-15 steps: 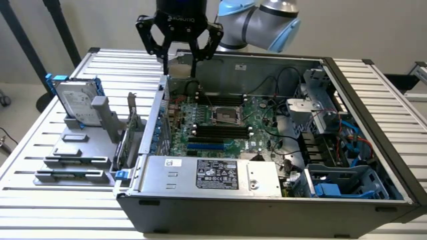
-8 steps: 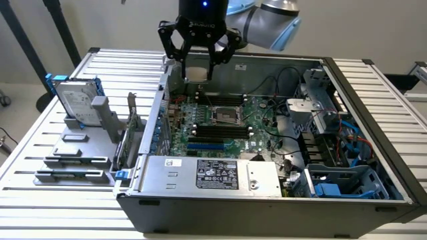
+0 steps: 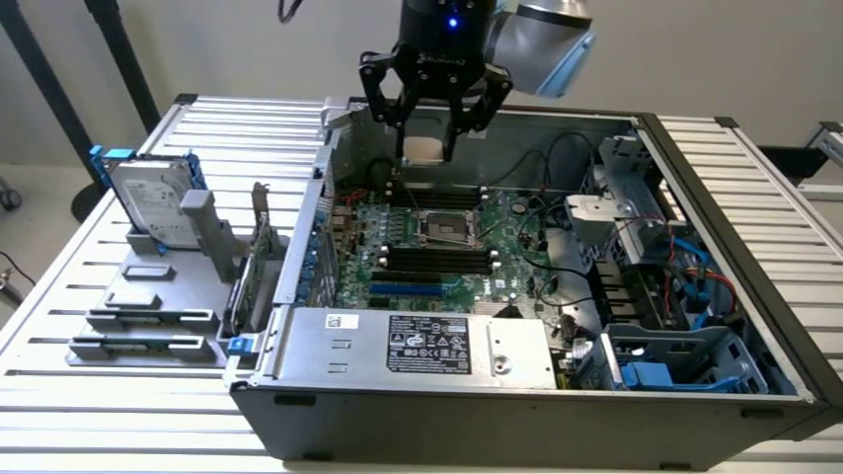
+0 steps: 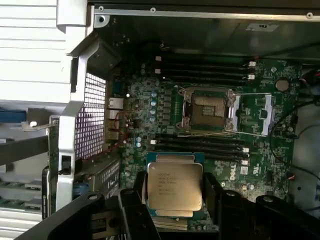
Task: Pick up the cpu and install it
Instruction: 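Pick up the cpu and move it towards the insertion slot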
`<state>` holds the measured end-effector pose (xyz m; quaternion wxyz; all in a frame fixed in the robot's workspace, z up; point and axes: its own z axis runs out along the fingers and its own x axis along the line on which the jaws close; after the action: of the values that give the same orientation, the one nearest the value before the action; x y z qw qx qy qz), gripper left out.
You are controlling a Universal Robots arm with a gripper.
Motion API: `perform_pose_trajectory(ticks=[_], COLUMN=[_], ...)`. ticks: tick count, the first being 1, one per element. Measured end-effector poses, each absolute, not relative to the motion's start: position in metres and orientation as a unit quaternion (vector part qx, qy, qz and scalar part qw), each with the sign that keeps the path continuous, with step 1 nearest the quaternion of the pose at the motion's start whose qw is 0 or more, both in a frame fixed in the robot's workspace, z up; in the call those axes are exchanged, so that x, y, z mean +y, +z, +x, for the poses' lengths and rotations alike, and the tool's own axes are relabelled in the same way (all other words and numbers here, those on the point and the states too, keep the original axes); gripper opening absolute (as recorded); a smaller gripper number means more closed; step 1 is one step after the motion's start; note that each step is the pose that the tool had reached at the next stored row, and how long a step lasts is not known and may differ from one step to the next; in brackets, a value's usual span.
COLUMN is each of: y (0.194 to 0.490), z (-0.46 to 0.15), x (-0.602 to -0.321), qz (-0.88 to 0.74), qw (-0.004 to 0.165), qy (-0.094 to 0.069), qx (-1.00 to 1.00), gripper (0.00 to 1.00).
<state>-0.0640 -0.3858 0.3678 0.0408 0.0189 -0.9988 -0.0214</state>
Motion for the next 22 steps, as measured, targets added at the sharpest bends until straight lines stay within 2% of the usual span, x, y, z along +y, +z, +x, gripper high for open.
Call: perform_pose_trajectory(ticks=[16, 22], y=[0.339, 0.328], z=[-0.029, -0.027], x=[-0.329, -0.320], qz=[0.019, 0.017], qw=[0.041, 0.041], qy=[-0.021, -0.022], qx=[-0.999, -0.999], gripper=[0.55, 0.55])
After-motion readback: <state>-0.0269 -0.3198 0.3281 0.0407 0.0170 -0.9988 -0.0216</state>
